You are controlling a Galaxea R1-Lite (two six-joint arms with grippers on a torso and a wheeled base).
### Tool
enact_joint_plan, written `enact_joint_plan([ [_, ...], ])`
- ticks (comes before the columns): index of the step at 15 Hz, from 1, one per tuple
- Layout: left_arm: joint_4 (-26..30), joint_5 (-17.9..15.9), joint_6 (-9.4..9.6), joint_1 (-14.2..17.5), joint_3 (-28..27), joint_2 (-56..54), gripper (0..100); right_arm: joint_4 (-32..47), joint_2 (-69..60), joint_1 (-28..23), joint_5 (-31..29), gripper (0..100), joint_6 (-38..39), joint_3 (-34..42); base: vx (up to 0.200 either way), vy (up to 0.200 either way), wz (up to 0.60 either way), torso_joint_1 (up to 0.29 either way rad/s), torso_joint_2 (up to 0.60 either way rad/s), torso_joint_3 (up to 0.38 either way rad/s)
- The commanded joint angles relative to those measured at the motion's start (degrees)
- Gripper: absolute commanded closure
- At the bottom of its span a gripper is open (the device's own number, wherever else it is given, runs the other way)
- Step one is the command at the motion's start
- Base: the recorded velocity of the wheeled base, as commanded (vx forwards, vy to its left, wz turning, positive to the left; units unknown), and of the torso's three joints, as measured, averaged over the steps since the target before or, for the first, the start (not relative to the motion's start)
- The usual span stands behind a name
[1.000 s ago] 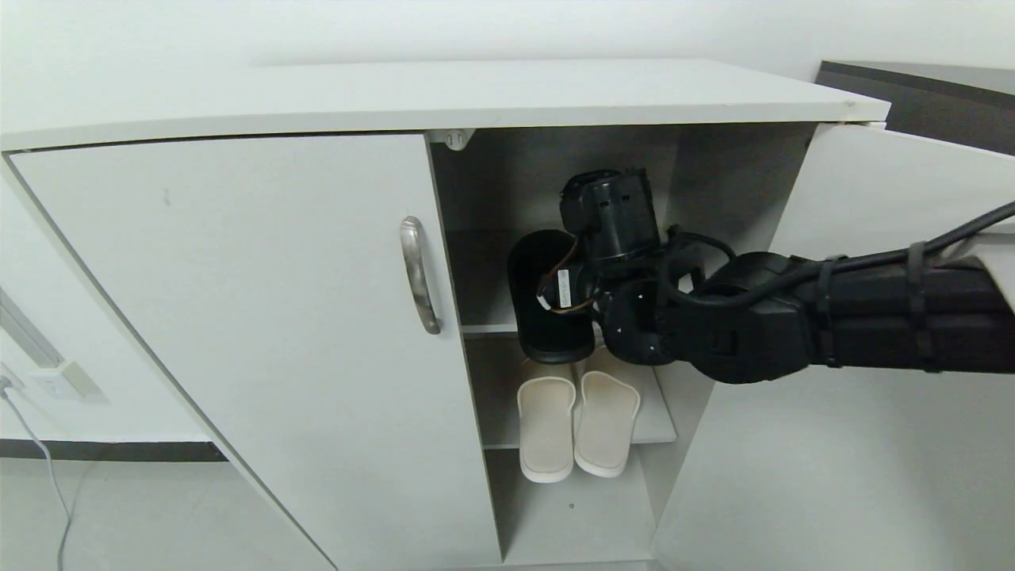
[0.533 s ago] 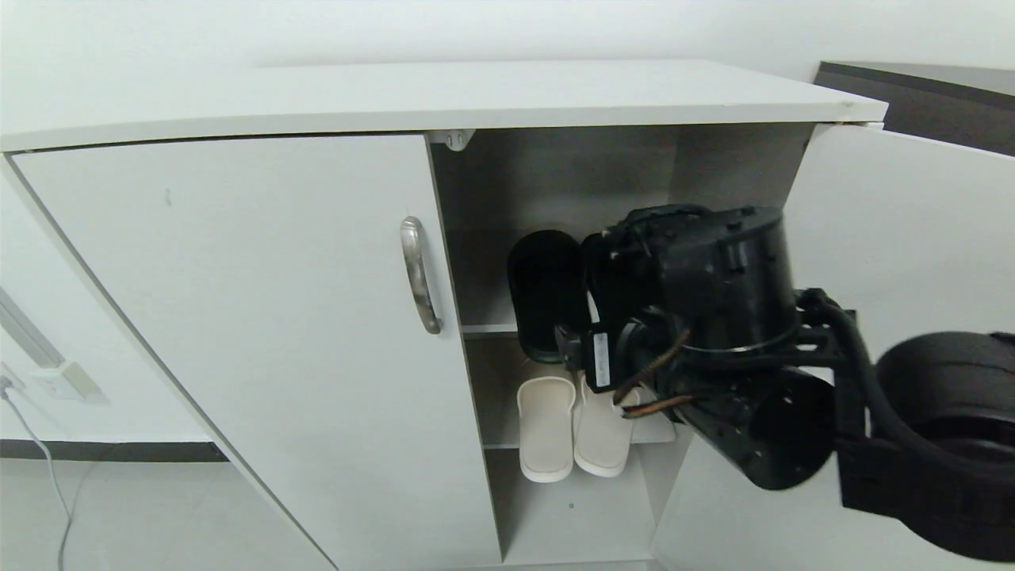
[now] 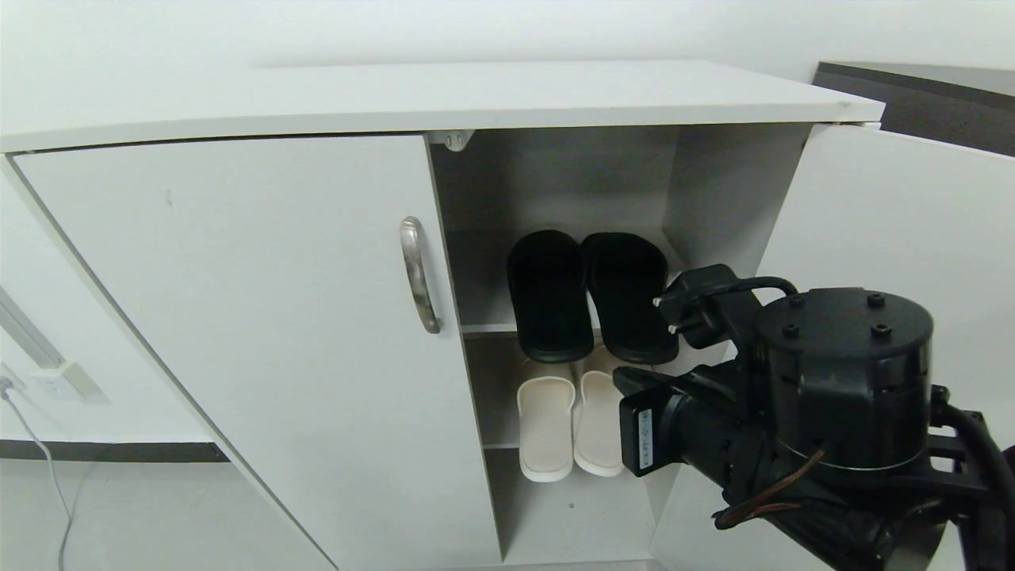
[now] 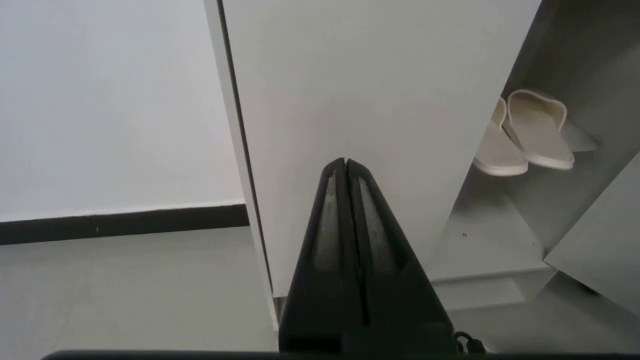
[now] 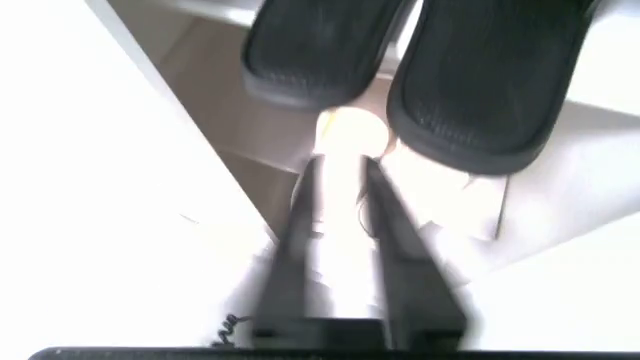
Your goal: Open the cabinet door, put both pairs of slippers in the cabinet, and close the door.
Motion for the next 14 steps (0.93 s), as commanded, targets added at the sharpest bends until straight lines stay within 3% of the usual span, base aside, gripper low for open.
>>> enact_joint_plan([
  [1, 0.02, 0.01, -0.14, -0.07, 0.01, -0.01, 100, -0.34, 2.64, -0.03, 0.05, 100, 0.21, 0.93, 0.0, 0.0, 0.0, 0.0, 0.0, 0.0],
  [5, 0.02, 0.01, -0.14, -0.07, 0.01, -0.01, 100, -7.19, 4.05, -0.03, -0.03, 100, -1.02, 3.48, 0.0, 0.0, 0.0, 0.0, 0.0, 0.0],
  [11, 0.02, -0.08, -0.05, 0.02, 0.01, -0.01, 100, -7.37, 4.31, -0.03, 0.05, 100, -1.02, 3.92, 0.0, 0.0, 0.0, 0.0, 0.0, 0.0],
  [14, 0.02, 0.01, -0.05, 0.02, 0.01, -0.01, 100, -7.37, 4.31, -0.03, 0.58, 100, -1.1, 4.18, -0.2, 0.0, 0.0, 0.007, 0.0, 0.001],
])
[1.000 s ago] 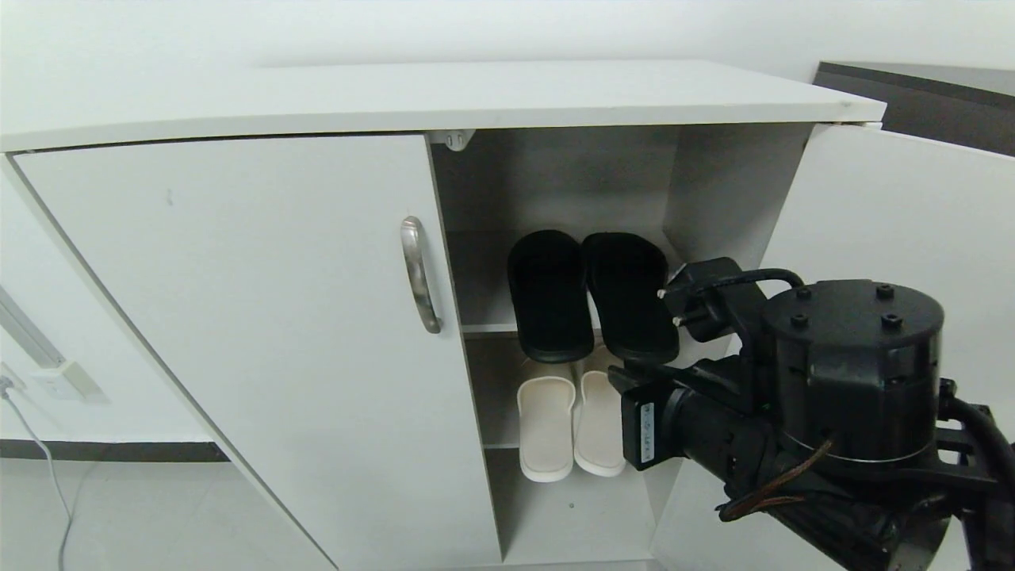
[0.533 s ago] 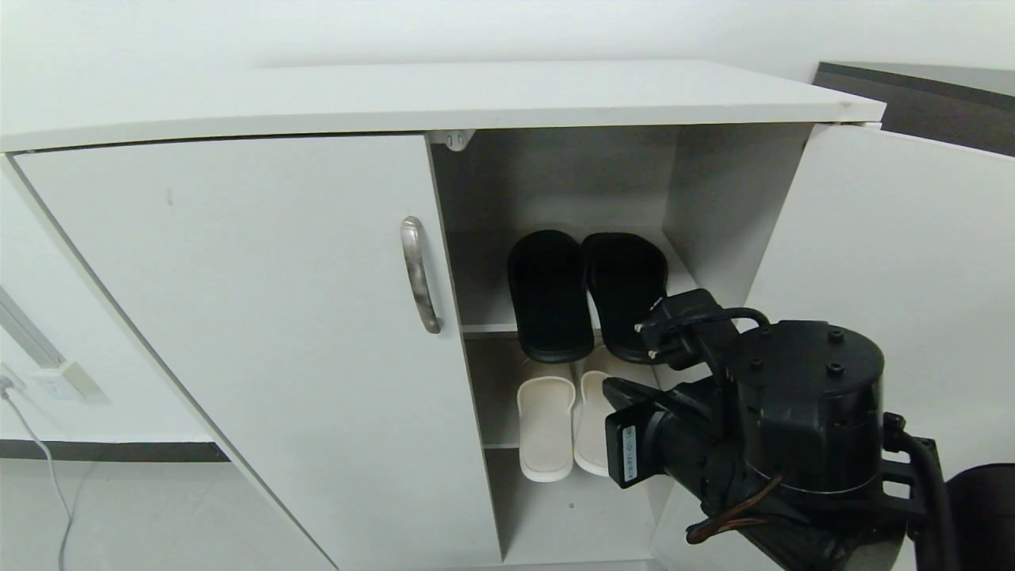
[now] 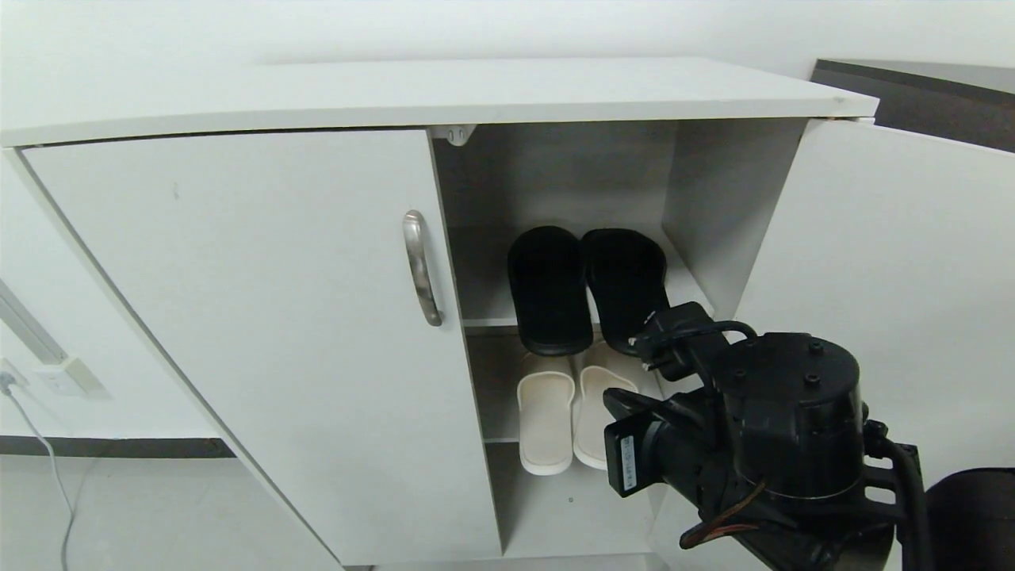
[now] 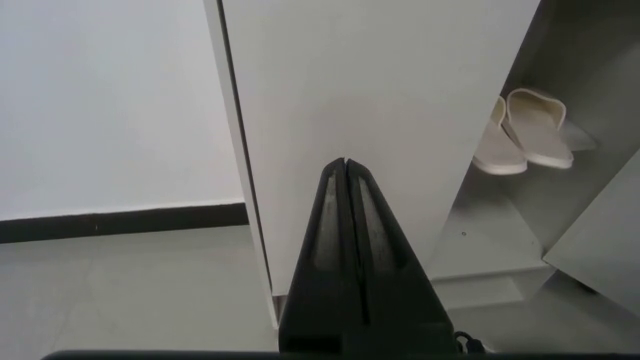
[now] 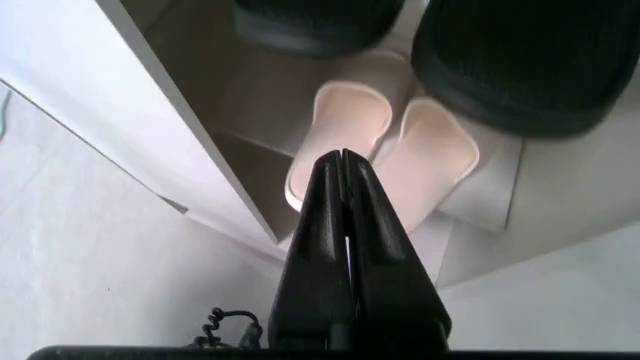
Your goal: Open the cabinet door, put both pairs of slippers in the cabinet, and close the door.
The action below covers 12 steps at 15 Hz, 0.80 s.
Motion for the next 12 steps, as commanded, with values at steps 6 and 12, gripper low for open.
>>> enact_joint_plan([
  [6, -0.01, 0.04, 0.0, -0.07, -0.01, -0.01, 100, -0.07, 0.17, -0.18, 0.47, 100, -0.08, 0.36, -0.2, 0.0, 0.0, 0.002, 0.0, 0.005],
  [12, -0.01, 0.04, 0.0, -0.07, -0.01, -0.01, 100, 0.02, 0.26, -0.18, 0.64, 100, -0.17, 0.89, -0.2, 0.0, 0.0, 0.002, 0.0, 0.0],
])
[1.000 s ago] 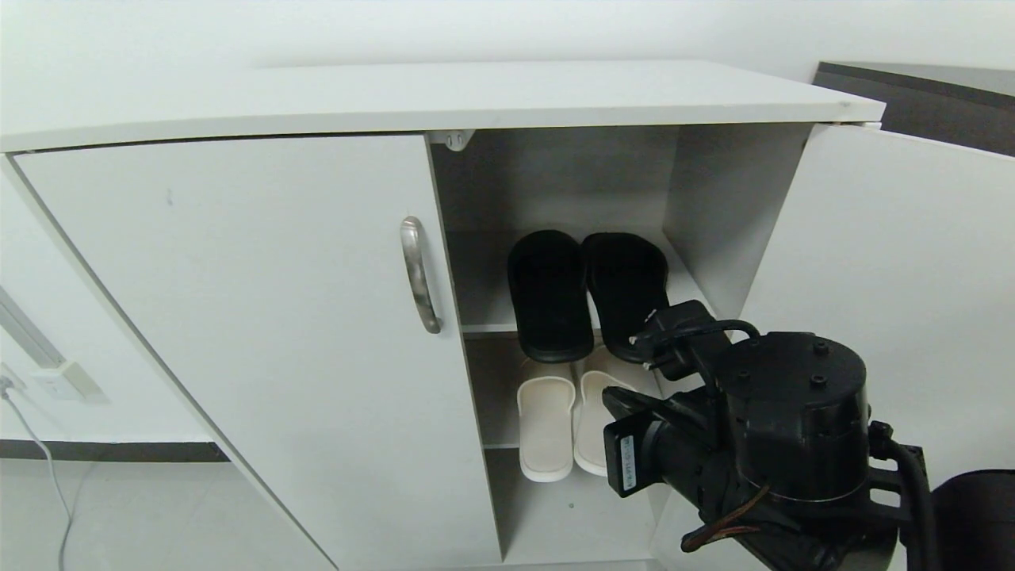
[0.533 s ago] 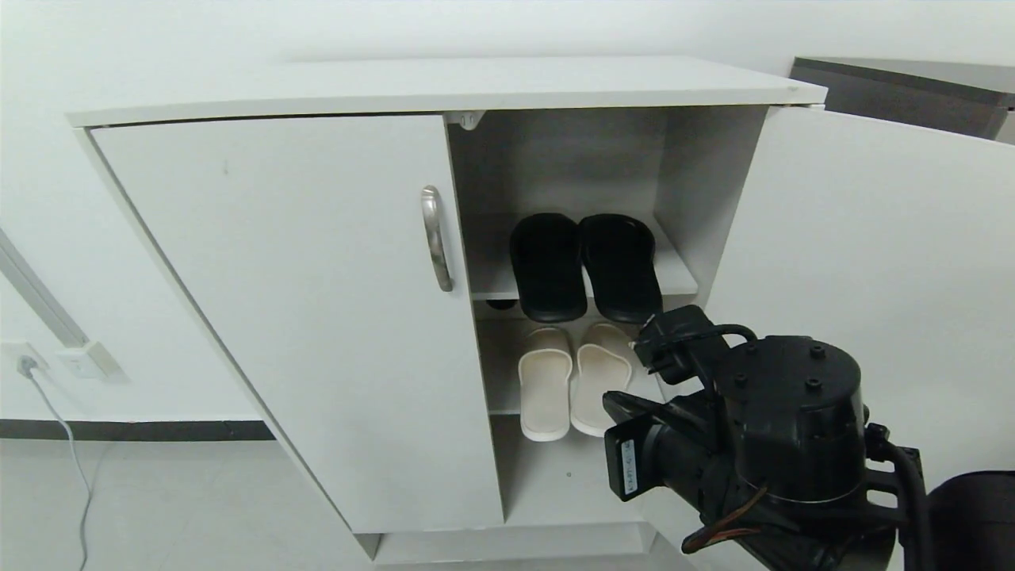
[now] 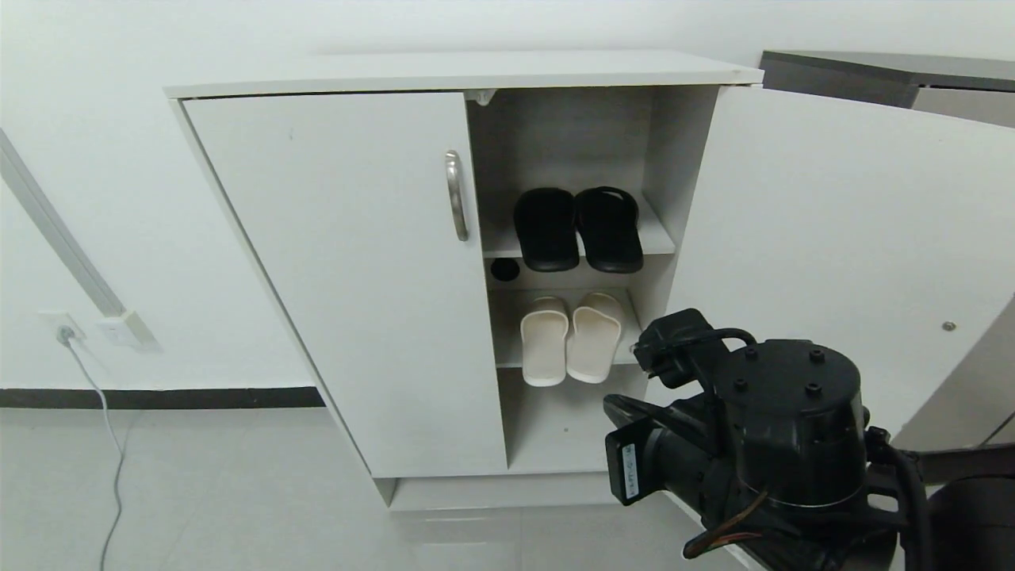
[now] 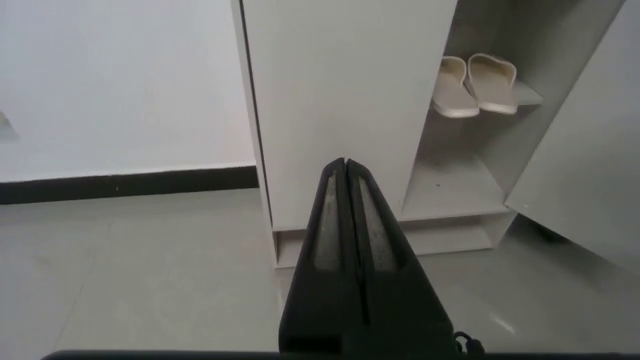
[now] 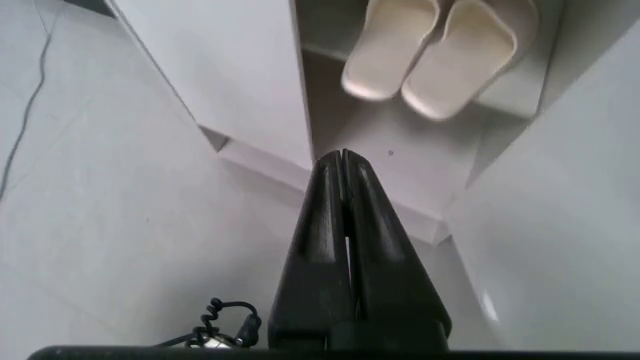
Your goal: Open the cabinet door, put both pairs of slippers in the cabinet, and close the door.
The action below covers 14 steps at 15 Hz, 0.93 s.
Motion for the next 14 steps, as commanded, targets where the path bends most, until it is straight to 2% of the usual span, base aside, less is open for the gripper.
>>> enact_joint_plan([
  [1, -0.01, 0.04, 0.0, -0.07, 0.01, -0.01, 100, 0.0, 0.2, 0.04, -0.01, 100, -0.01, 0.12, -0.2, 0.0, 0.0, 0.002, 0.01, 0.002],
  [14, -0.01, 0.04, -0.18, -0.07, 0.01, -0.01, 100, -0.09, 0.9, 0.04, -0.01, 100, -0.36, 0.47, 0.0, 0.0, 0.0, 0.0, 0.0, 0.0],
])
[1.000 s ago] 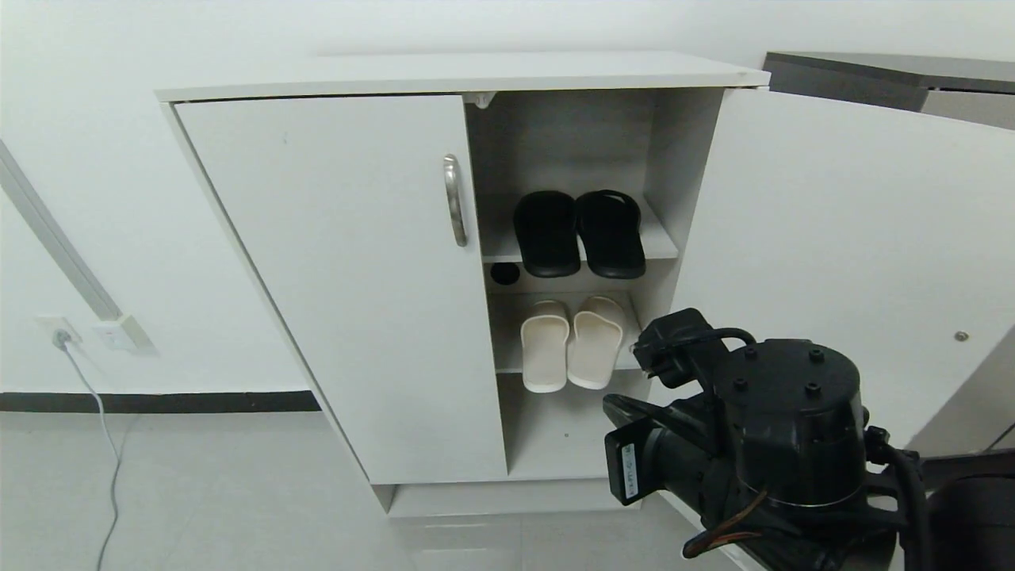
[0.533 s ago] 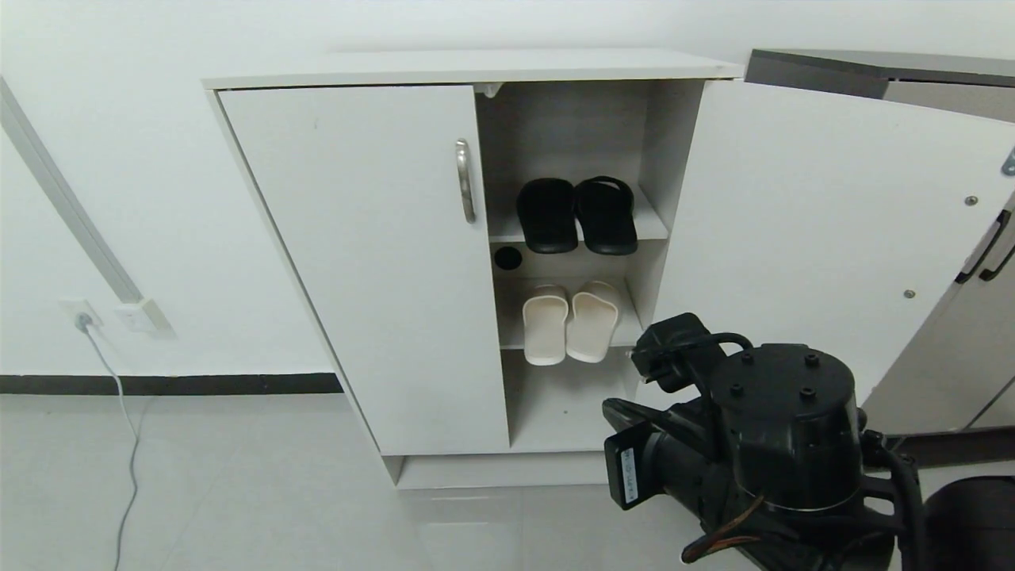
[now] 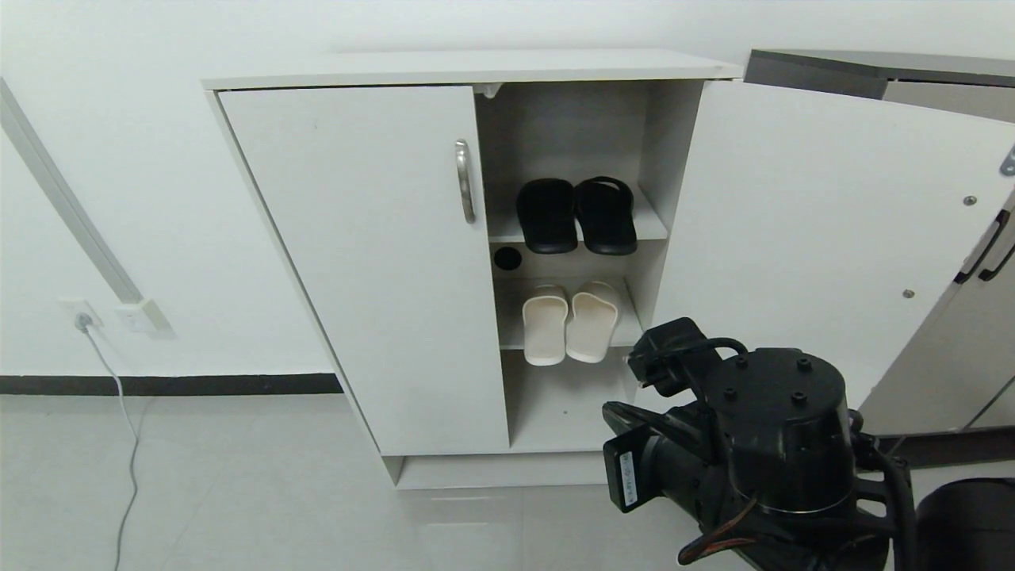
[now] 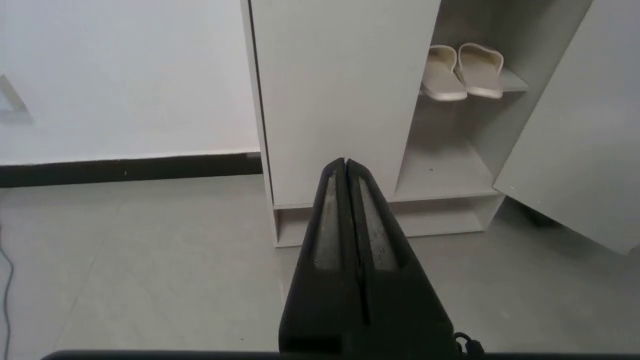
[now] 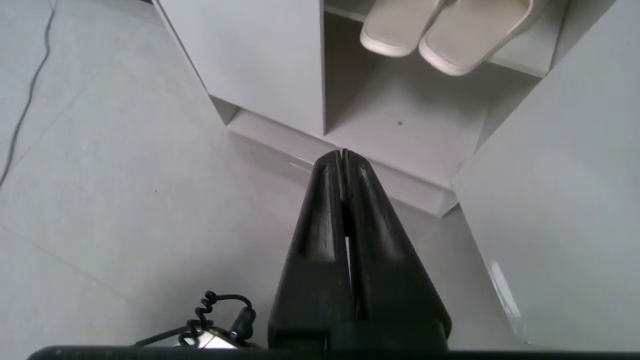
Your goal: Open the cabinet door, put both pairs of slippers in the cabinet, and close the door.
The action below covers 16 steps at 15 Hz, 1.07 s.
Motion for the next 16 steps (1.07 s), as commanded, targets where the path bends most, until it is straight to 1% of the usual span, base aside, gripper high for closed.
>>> enact_joint_plan([
  [1, 0.02, 0.01, -0.02, -0.07, 0.01, -0.01, 100, -0.01, 0.21, 0.04, 0.01, 100, 0.02, 0.0, 0.0, 0.0, 0.0, 0.0, 0.0, 0.0],
  [7, 0.02, 0.01, -0.02, -0.07, 0.01, -0.01, 100, 0.17, 0.21, 0.04, -0.08, 100, -0.07, 0.0, 0.0, 0.0, 0.0, 0.0, -0.02, -0.017],
  [10, 0.02, 0.01, -0.02, -0.07, 0.01, -0.01, 100, 0.17, 0.21, 0.04, -0.08, 100, -0.07, 0.0, 0.0, 0.0, 0.0, 0.011, -0.19, -0.318],
  [13, 0.02, 0.01, -0.02, -0.07, 0.01, -0.01, 100, 0.17, 0.21, 0.04, -0.08, 100, -0.07, 0.0, 0.0, 0.0, 0.0, 0.041, -0.52, -0.372],
  [16, 0.02, 0.01, -0.02, 0.02, 0.01, -0.01, 100, 0.17, 0.3, 0.04, -0.08, 100, -0.07, 0.0, 0.0, 0.0, 0.0, 0.111, -0.47, -0.357],
])
